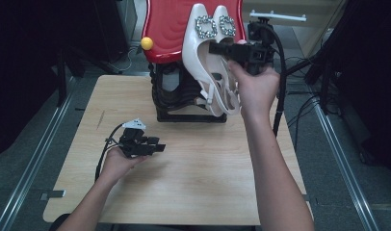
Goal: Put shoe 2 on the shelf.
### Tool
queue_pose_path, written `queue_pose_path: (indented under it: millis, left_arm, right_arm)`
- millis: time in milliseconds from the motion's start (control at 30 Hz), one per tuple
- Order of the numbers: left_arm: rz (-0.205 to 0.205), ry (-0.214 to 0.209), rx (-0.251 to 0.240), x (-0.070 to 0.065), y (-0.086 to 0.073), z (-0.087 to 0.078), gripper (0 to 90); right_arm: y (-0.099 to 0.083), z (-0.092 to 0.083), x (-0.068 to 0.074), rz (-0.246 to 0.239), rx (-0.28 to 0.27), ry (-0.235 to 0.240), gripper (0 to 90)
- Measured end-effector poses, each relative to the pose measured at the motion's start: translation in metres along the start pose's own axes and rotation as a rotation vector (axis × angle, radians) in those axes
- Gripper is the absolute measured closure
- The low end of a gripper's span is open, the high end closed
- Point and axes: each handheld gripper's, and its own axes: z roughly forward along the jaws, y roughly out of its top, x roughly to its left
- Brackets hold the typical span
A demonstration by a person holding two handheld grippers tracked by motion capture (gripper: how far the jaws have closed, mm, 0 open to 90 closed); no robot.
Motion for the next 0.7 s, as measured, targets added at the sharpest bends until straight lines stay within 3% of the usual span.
queue_pose_path:
  millis: [167, 500, 700]
  left_arm:
    - [-0.016, -0.032, -0.012, -0.001, 0.001, 0.000, 52.1]
    - [-0.002, -0.012, -0.003, 0.000, 0.000, 0.000, 51.9]
    - [-0.002, -0.007, 0.000, 0.003, 0.000, -0.003, 50.9]
  right_arm:
    - [0.024, 0.009, 0.005, -0.001, 0.005, -0.033, 86.2]
    - [0.064, 0.021, 0.017, -0.014, -0.019, -0.091, 86.2]
    - [0.083, 0.027, 0.015, -0.015, -0.019, -0.137, 86.2]
